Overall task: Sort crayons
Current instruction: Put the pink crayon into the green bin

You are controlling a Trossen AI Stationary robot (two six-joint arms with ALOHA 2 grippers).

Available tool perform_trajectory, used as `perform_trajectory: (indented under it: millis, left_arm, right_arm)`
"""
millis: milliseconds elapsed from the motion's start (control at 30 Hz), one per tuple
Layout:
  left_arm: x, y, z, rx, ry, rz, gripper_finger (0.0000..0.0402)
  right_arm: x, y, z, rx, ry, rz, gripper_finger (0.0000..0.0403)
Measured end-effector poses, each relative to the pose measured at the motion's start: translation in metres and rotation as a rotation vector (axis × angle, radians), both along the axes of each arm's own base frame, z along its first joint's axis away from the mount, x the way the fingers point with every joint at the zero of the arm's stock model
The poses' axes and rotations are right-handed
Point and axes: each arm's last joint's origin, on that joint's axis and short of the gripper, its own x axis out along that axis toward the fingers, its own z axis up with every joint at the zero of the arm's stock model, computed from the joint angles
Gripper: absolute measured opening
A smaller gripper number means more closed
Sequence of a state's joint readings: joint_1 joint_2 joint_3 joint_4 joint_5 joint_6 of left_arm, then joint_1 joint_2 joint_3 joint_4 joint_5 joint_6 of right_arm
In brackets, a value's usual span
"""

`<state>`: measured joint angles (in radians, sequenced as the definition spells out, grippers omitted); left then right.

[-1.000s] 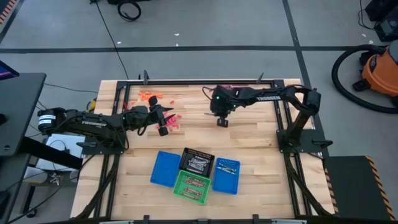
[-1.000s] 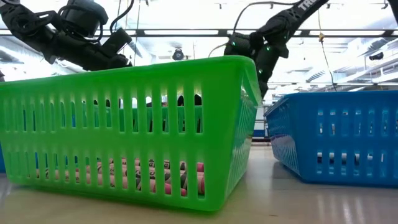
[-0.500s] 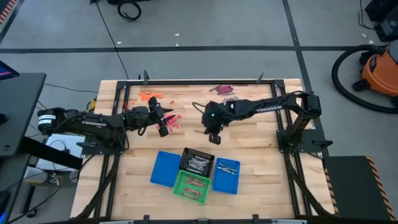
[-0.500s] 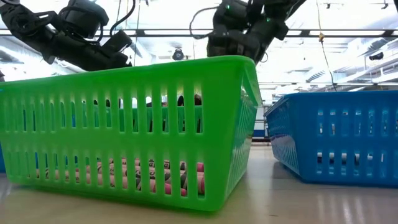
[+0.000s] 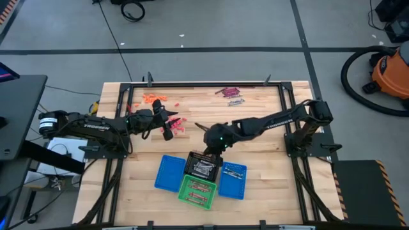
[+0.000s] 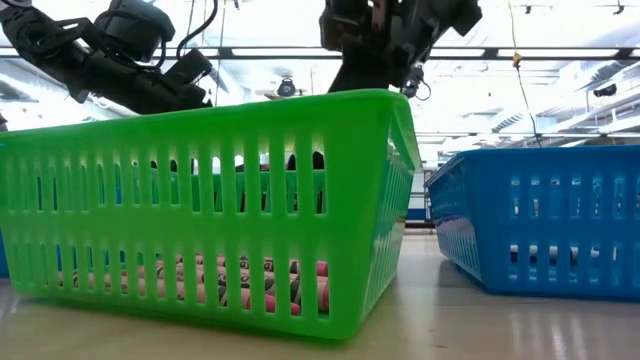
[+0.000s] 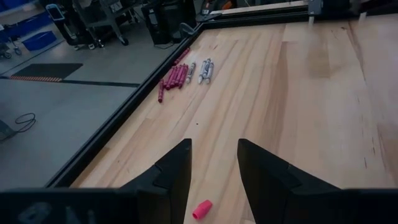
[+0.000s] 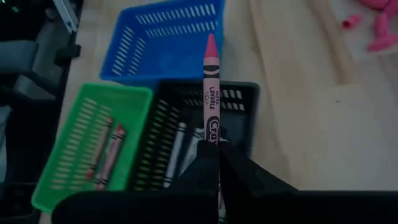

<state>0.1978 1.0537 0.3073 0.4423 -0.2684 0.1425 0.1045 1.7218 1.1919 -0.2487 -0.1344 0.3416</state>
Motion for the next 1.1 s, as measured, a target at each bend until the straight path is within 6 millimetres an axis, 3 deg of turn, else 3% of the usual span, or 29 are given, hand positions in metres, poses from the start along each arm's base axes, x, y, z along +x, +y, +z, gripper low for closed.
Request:
perform_trajectory:
  millis: [533,833,1100]
  left_arm:
    - [0.0,0.0,-0.001,-0.003,0.013,-0.001,0.0141]
    - [0.0,0.0,0.0,-0.001,0.005,-0.001,0.0141]
    - [0.0,0.0,0.0,-0.001,0.005,0.001,0.0141]
  right_arm:
    - [0.008,0.091,-0.038,0.106,-0.015,-0.016,0.0013]
    - [0.004,0.117,-0.046,0.127,0.008,-0.015,0.0013]
    - [0.004,0.125,-0.061,0.123,0.047,-0.001,0.0021]
